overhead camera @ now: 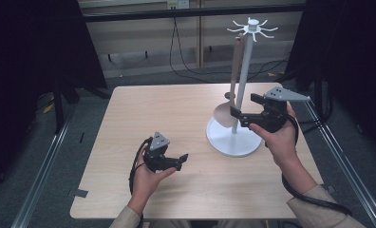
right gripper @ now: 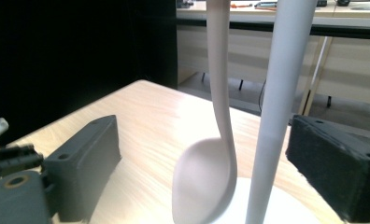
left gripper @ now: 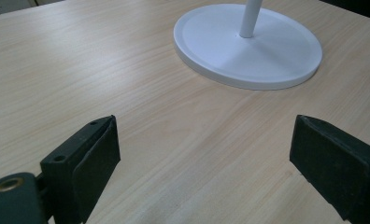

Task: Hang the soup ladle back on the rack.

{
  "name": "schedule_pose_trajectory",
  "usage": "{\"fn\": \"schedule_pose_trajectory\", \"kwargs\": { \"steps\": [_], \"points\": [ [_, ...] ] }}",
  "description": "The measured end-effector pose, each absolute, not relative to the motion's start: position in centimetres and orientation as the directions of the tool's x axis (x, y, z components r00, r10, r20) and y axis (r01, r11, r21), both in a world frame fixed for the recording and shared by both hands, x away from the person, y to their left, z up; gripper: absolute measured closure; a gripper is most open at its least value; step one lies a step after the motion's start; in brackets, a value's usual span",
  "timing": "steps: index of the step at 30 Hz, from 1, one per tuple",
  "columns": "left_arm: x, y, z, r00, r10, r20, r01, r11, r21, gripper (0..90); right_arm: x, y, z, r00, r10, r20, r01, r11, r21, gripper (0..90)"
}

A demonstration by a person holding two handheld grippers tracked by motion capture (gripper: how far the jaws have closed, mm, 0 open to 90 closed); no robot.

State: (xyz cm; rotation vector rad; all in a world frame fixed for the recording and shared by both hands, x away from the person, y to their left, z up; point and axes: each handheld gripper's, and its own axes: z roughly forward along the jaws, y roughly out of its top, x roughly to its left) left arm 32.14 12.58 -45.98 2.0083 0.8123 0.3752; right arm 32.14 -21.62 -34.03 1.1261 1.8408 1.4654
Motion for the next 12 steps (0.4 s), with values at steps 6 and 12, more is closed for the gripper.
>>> {"fn": "schedule_pose_trajectory", "kwargs": {
  "steps": [6, 12],
  "points": [
    [32.2, 12.5, -45.9, 0.739, 0.671, -0.052, 0.395, -0.370, 0.841, 8.5, 31.3, -21.3, -35.5, -0.529, 0.846, 0.070, 0.285, 0.099, 0.953, 5.7],
    [32.2, 12.4, -45.9, 0.737, 0.674, -0.055, 0.398, -0.366, 0.841, 8.5, 30.9, -21.2, -36.3, -0.534, 0.842, 0.078, 0.292, 0.097, 0.952, 4.2]
  ]
}}
